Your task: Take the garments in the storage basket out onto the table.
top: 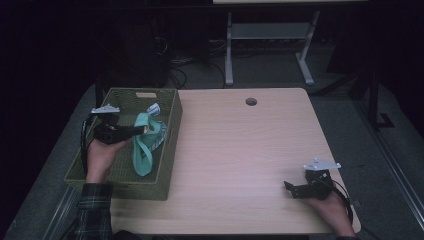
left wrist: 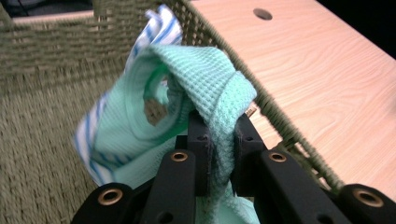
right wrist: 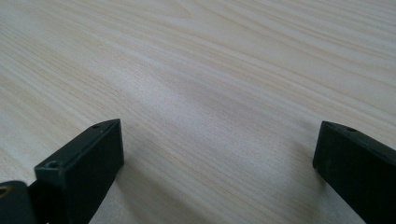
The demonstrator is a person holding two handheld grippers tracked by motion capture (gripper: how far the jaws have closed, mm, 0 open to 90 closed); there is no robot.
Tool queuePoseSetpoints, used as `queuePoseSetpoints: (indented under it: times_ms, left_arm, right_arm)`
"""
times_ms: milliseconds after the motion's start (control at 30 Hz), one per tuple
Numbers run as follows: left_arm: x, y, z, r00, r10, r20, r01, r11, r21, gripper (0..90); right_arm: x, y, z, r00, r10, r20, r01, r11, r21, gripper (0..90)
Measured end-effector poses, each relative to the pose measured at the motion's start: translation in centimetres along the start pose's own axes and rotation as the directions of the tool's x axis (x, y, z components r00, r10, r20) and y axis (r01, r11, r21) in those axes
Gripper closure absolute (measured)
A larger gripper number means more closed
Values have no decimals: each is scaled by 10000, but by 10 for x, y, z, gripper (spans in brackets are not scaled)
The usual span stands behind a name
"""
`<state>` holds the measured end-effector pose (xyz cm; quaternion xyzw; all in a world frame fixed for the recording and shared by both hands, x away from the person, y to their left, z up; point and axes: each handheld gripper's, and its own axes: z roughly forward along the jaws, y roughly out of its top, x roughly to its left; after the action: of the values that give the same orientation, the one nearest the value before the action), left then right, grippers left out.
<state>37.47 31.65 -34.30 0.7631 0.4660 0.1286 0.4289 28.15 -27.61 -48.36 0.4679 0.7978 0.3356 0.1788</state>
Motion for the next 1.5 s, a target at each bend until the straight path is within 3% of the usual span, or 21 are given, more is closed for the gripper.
queuePoseSetpoints:
  times_ms: [233, 367, 633, 900, 1167, 1500]
  left_arm:
    - [-11, 14, -10, 9990, 449, 27, -447, 9980, -451, 805]
    - [-15, 20, -15, 9986, 518, 76, -511, 9962, -705, 805]
    - [-25, 40, -31, 9966, 783, 257, -740, 9872, -1411, 805]
    - [-36, 54, -38, 9930, 1043, 548, -934, 9804, -1733, 804]
    - [-52, 68, -40, 9857, 1326, 1039, -1089, 9721, -2077, 805]
    - [-74, 80, -33, 9702, 1705, 1723, -1262, 9622, -2413, 805]
  right_arm:
    - [0, 0, 0, 10000, -1, 0, 1, 10000, -4, 13]
    - [0, 0, 0, 10000, 1, -1, -1, 10000, -3, 13]
    - [0, 0, 0, 10000, -6, 2, 6, 10000, -3, 13]
    - [0, 0, 0, 10000, 1, 2, -1, 10000, -5, 13]
    - [0, 0, 0, 10000, 10, 3, -10, 10000, -4, 13]
    - [0, 0, 0, 10000, 16, 2, -16, 10000, -1, 13]
